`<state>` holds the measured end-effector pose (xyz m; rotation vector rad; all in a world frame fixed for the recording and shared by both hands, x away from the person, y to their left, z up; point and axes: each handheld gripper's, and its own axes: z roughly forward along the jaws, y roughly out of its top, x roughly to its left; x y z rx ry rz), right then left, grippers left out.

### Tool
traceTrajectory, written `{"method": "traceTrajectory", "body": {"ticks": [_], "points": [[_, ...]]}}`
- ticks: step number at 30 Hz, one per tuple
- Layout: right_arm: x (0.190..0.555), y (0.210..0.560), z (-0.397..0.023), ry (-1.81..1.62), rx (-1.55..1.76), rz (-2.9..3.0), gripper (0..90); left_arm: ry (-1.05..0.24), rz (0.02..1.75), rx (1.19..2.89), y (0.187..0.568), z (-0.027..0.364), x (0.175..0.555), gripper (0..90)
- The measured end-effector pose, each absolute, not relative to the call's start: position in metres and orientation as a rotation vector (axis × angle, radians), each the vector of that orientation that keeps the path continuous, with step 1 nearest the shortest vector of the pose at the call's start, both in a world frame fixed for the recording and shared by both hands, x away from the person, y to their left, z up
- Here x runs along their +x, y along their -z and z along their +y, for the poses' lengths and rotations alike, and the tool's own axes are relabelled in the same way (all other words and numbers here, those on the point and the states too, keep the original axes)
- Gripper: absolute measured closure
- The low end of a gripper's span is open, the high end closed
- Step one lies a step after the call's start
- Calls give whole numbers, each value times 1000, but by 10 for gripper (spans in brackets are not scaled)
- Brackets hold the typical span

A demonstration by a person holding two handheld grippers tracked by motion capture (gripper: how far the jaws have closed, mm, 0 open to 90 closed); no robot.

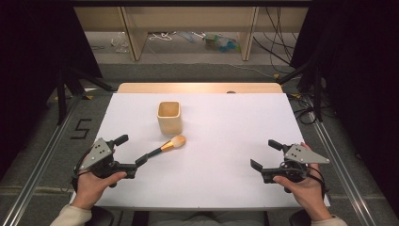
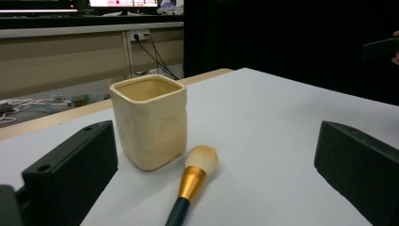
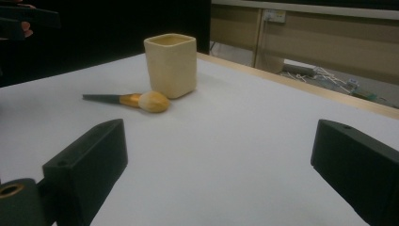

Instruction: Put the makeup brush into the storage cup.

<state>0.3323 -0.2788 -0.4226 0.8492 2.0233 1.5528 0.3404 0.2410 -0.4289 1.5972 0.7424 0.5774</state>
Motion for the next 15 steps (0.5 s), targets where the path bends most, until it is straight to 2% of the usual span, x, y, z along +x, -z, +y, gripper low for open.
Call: {"method": "traceTrajectory", "body": {"ticks": [15], "points": [[332,422,-280,-1512,846,2031,57,-623,737,1623,426,234,372,0]]}}
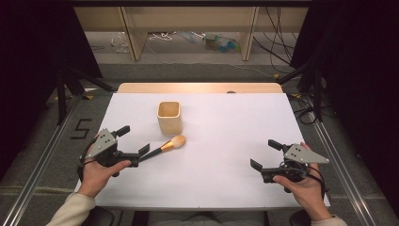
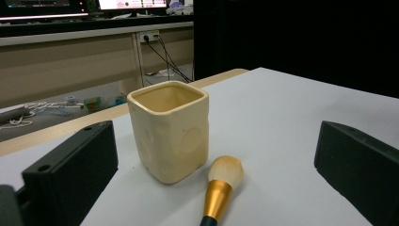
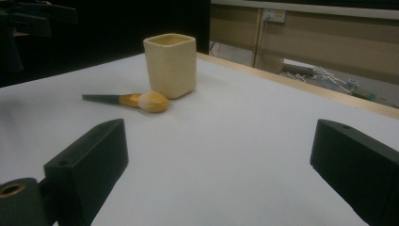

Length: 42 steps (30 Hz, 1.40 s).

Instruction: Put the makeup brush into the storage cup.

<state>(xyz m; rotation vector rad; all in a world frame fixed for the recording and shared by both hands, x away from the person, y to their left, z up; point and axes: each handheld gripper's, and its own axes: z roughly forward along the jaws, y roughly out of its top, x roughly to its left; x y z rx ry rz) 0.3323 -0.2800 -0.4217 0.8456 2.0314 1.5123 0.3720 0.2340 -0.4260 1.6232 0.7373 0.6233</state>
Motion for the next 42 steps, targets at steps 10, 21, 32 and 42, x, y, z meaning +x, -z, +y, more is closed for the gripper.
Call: {"method": "traceTrajectory", "body": {"ticks": [10,21,32,42], "points": [[334,423,-277,-1540,820,2009,62,-601,713,1658,426,215,399,0],[333,423,-278,-1533,823,2018,67,-587,666,1724,426,193,417,0],[332,423,-277,-1525,856,2039,72,-570,648,1932,423,192,428,39],[334,425,-277,-1510,834,2043,80,-407,672,2457,421,181,448,153]]}}
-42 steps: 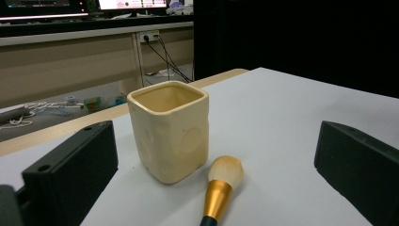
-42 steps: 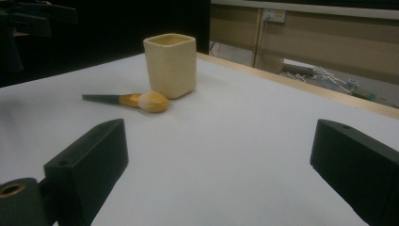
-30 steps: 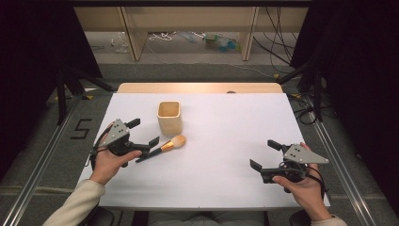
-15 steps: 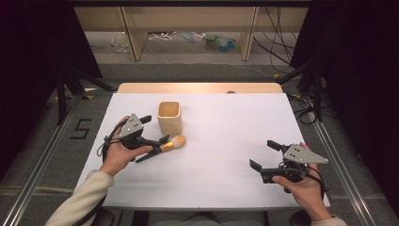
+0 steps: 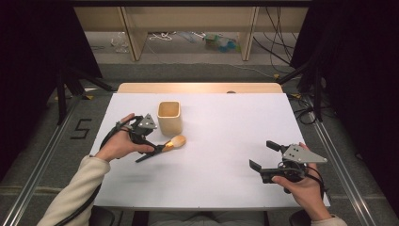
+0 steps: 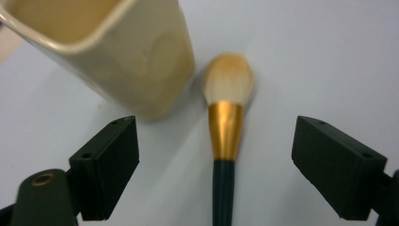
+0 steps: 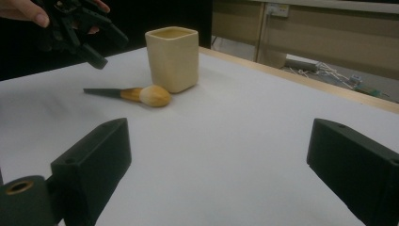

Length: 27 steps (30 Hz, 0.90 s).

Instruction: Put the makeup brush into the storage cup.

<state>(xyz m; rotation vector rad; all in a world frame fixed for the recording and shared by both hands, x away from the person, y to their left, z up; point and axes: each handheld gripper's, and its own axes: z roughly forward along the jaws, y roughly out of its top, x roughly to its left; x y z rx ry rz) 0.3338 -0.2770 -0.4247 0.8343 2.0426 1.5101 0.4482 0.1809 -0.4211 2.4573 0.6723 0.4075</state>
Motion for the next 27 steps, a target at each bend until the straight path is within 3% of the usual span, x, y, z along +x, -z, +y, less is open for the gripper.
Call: {"method": "traceTrajectory", "body": {"ticks": [6,10,27], "points": [[334,425,-277,-1504,833,2050,83,-254,740,2717,430,175,455,161],[334,425,-276,-1502,834,2053,86,-188,686,2845,440,171,459,199],[335,426,-275,-1514,830,2051,98,-118,700,2966,453,167,477,303]]}}
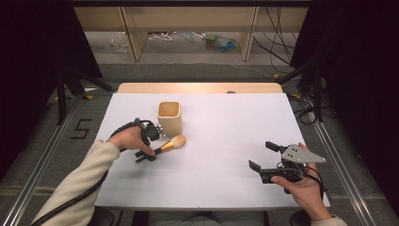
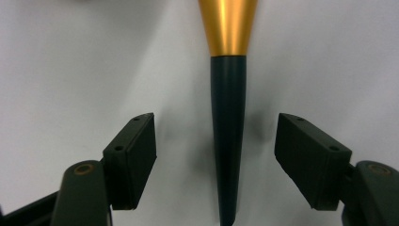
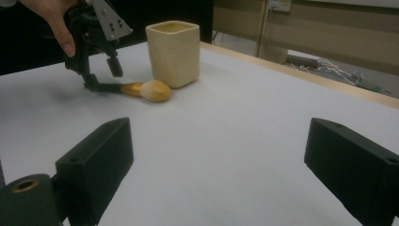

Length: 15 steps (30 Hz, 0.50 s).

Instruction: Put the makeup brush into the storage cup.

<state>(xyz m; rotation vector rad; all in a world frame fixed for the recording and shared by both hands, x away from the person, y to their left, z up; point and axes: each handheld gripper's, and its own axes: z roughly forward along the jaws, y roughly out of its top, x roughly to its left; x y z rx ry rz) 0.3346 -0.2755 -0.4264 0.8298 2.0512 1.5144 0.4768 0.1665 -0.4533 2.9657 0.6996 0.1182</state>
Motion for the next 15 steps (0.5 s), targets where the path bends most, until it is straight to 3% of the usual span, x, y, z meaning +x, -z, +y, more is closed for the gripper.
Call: {"method": "traceTrajectory", "body": {"ticks": [15], "points": [[333,425,-277,-1460,848,2085,107,-102,704,2994,456,164,479,356]]}}
